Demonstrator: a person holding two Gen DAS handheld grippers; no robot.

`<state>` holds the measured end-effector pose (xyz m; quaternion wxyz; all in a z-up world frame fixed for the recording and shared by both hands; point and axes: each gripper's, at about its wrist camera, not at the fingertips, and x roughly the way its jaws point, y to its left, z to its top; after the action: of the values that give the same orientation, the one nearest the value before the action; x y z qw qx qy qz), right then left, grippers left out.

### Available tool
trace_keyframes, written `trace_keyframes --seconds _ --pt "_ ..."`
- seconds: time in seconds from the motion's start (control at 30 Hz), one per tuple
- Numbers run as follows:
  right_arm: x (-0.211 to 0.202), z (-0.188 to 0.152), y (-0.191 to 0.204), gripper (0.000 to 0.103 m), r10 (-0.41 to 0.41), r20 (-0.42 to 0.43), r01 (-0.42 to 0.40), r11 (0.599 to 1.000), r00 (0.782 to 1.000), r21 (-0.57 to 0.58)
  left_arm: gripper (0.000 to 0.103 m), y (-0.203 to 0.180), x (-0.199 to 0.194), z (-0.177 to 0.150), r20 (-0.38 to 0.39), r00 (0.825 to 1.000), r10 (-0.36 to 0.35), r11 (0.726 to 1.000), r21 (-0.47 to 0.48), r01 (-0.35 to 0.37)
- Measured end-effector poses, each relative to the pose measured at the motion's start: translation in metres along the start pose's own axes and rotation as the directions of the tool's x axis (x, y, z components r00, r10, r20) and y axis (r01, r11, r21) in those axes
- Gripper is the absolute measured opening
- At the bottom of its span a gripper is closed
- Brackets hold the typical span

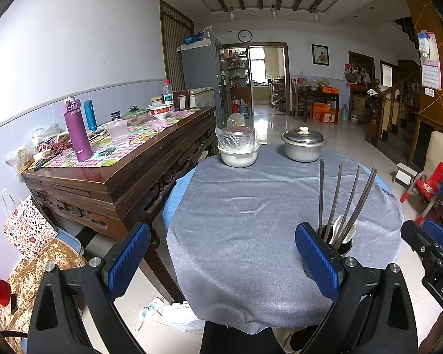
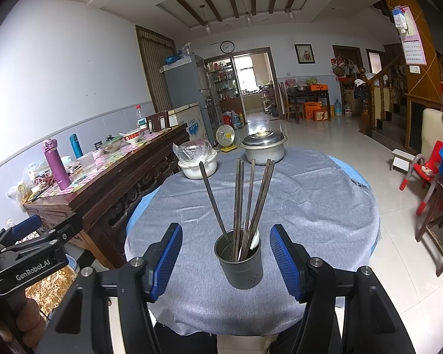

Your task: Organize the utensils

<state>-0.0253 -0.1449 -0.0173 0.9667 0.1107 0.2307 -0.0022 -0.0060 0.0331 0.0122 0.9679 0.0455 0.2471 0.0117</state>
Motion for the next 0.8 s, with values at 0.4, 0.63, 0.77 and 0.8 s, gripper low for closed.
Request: trace_keyframes --seconds 0.4,0.63,0.77,0.8 --pt "0.001 0.000 0.002 0.066 0.005 0.005 -0.005 1.000 1.000 -0.009 0.098 -0.002 -0.003 -0.001 0.007 1.000 -0.004 1.000 0.003 0.004" --pt "0.004 0.002 0.002 0.066 0.009 0.014 -0.008 1.000 1.000 -0.021 0.098 -0.005 0.001 0.000 0.001 1.000 -0.009 1.000 0.006 0.009" --pt "0.010 0.004 -0.005 0.066 0.006 0.007 -0.006 1.000 1.000 -0.005 0.098 -0.015 0.010 0.001 0.000 1.000 -0.010 1.000 0.022 0.010" --pt "0.012 0.004 -0.010 0.066 0.000 0.007 0.000 1.000 1.000 0.001 0.098 -0.017 0.014 0.001 -0.006 1.000 -0.011 1.000 0.026 0.011"
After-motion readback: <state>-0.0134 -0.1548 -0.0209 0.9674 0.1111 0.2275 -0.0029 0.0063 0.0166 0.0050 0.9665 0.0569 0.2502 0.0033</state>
